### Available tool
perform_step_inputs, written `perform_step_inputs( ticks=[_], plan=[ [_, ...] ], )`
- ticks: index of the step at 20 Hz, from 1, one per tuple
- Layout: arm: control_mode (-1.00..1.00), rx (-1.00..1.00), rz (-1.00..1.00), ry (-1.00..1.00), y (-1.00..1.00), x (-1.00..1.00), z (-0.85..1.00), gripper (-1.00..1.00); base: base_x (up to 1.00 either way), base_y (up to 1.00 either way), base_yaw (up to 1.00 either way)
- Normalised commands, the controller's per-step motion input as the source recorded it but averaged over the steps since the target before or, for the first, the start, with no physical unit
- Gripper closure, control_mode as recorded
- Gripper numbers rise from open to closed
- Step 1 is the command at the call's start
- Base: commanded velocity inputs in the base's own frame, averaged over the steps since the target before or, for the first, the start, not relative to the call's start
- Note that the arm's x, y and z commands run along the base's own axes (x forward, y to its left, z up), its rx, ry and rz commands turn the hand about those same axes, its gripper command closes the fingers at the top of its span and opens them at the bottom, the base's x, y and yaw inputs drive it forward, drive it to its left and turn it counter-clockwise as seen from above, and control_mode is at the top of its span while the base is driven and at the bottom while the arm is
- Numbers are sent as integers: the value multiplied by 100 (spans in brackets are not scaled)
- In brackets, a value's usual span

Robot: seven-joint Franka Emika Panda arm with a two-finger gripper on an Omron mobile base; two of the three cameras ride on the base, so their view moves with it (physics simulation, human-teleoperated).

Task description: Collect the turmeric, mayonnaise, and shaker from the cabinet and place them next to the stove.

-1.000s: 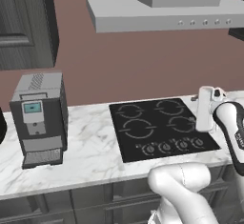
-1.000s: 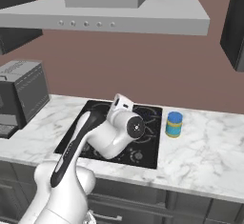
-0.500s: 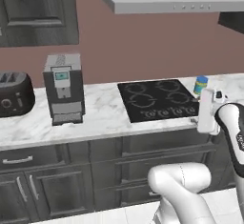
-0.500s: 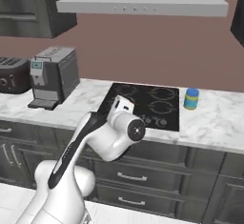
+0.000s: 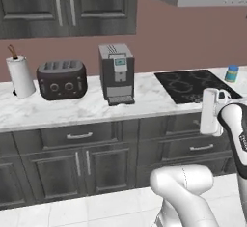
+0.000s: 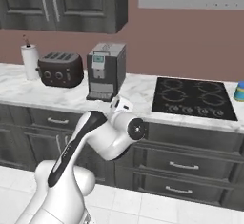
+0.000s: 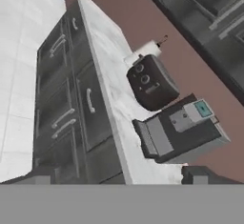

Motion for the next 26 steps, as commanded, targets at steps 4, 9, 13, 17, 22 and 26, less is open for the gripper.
perform_step_inputs(
  ticks=[4,9,13,17,22,26],
  plan=[
    [100,0,0,0,0,0,0,-100,-40,100,0],
    [100,0,0,0,0,0,0,-100,-30,100,0],
    [100,0,0,0,0,0,0,-100,-10,100,0],
    [100,0,0,0,0,0,0,-100,0,100,-1],
    [100,0,0,0,0,0,0,-100,0,100,-2],
    [100,0,0,0,0,0,0,-100,4,100,-2]
  ],
)
